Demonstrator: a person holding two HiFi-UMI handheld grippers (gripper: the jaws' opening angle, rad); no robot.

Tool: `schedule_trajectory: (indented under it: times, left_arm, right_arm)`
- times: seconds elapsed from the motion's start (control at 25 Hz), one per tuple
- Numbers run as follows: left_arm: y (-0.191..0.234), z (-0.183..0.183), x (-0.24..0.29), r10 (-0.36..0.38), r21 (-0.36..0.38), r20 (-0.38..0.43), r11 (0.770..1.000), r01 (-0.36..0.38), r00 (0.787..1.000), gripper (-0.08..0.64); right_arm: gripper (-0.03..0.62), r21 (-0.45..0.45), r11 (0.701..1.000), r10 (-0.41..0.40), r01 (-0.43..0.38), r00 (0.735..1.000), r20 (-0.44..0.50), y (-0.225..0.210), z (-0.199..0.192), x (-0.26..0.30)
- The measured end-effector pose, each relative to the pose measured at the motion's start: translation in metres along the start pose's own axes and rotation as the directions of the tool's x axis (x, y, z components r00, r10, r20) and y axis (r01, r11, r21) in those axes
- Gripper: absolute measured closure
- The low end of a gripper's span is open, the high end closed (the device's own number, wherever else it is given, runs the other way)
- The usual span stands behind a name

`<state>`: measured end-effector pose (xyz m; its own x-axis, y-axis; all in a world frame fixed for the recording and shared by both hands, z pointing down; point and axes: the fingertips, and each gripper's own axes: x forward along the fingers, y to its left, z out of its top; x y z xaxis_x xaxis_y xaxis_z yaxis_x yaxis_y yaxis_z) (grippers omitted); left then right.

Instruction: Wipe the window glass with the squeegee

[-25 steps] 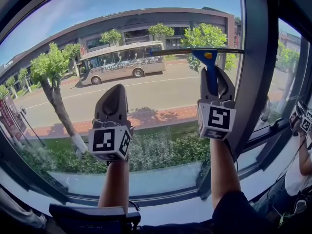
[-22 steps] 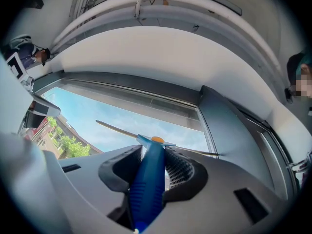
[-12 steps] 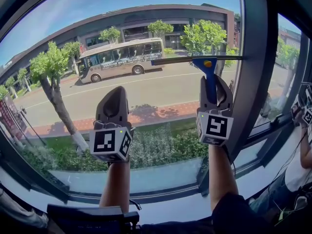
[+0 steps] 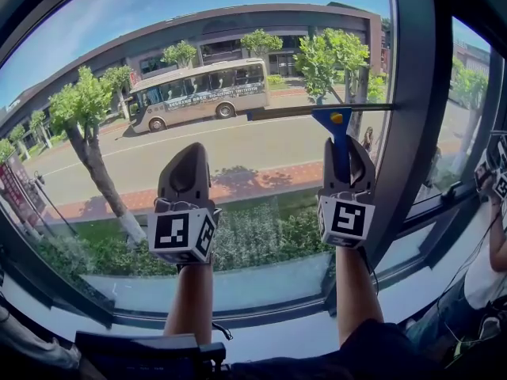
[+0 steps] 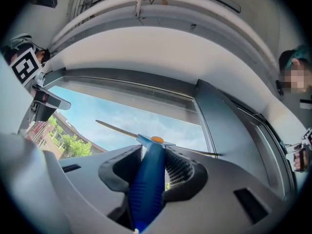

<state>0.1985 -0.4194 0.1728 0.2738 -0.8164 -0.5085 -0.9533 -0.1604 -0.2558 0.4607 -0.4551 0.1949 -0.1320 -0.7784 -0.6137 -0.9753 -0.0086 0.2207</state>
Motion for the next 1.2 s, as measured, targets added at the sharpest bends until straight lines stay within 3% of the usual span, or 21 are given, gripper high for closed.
schedule_trajectory:
  times: [1.2]
  left_arm:
    - [-0.001, -0.047, -0.051, -0.003, -0.019, -0.098, 1.000, 0.001, 0.995, 0.557]
  right_arm:
    - [0.451, 0.037, 0.999, 0.011, -0.006, 0.990, -0.142, 0.026, -0.068, -0.070]
